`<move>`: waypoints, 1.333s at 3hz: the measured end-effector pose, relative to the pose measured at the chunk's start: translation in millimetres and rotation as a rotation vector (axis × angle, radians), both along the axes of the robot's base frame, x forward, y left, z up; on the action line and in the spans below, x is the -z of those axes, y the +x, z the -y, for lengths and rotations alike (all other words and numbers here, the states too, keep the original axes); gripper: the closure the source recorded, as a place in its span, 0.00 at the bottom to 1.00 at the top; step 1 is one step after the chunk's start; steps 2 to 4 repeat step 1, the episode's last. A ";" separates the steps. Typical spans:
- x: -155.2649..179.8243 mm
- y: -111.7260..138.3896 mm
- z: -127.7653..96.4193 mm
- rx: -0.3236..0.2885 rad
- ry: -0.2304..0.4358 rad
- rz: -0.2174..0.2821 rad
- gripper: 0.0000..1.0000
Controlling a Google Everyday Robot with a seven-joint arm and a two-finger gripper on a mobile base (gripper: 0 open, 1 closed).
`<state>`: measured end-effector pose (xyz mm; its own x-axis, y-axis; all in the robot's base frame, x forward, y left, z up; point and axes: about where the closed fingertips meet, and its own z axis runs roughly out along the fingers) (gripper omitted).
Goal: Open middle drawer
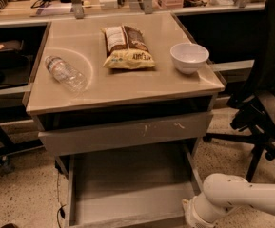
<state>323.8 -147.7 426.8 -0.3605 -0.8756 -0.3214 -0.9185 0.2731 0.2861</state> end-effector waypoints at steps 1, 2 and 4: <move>0.0 0.0 0.0 0.000 0.000 0.000 0.00; 0.0 0.0 0.0 0.000 0.000 0.000 0.00; 0.0 0.0 0.0 0.000 0.000 0.000 0.00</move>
Offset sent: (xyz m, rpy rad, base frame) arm 0.0000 0.0000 0.0000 0.0000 0.0000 0.0000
